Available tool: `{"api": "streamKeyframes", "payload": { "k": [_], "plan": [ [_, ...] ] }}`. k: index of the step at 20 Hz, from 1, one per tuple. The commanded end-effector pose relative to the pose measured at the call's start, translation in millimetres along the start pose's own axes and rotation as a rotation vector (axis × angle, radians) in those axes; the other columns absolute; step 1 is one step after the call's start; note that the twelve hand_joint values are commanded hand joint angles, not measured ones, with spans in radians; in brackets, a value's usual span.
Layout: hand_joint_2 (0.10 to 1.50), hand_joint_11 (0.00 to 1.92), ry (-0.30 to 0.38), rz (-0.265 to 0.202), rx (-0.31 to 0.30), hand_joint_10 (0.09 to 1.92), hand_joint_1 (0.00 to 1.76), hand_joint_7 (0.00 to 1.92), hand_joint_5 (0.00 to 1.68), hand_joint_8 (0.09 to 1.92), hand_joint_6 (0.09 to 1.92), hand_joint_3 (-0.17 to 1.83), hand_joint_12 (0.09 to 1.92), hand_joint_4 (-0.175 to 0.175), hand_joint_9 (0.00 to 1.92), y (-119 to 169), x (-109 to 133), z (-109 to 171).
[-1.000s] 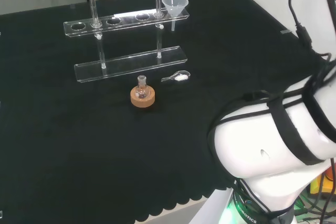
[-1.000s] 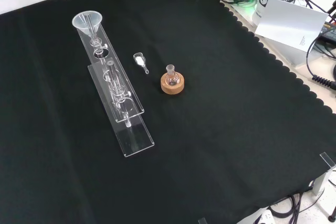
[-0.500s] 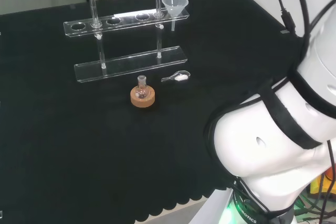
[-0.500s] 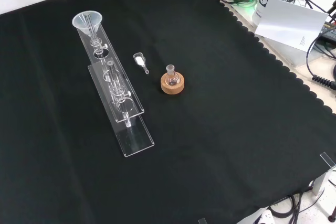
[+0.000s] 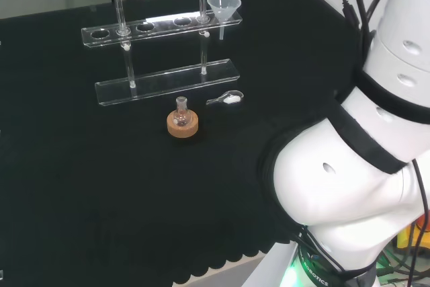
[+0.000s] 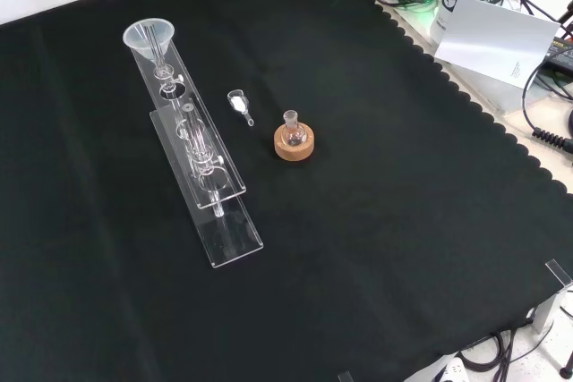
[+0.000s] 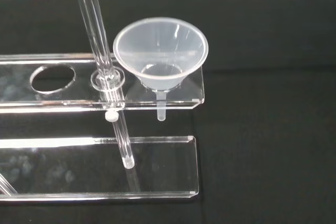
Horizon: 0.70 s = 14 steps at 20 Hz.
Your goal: Pick up the funnel from the transparent funnel stand.
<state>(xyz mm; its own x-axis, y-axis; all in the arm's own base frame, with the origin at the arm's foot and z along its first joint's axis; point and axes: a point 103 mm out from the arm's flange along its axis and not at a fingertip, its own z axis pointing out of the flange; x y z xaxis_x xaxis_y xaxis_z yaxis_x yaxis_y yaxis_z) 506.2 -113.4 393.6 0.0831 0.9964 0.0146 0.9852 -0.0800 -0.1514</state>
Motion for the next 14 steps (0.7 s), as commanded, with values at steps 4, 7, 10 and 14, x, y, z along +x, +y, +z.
{"api": "streamKeyframes", "payload": {
  "k": [4,7,10,14],
  "plan": [
    [0.87,0.07,0.002,-0.033,0.079,0.73,0.57,0.06,0.30,0.66,0.09,0.37,1.44,-0.026,0.23,31,-1,25],
    [0.83,0.07,-0.006,-0.036,0.117,0.73,0.57,0.04,0.27,0.66,0.09,0.42,1.44,-0.025,0.21,44,-3,32],
    [0.79,0.06,-0.003,-0.041,0.136,0.74,0.57,0.03,0.23,0.66,0.09,0.45,1.44,-0.026,0.19,54,-6,37],
    [0.76,0.05,0.000,-0.061,0.173,0.75,0.58,0.03,0.15,0.66,0.09,0.46,1.45,-0.027,0.20,65,-8,46]
  ]
}}
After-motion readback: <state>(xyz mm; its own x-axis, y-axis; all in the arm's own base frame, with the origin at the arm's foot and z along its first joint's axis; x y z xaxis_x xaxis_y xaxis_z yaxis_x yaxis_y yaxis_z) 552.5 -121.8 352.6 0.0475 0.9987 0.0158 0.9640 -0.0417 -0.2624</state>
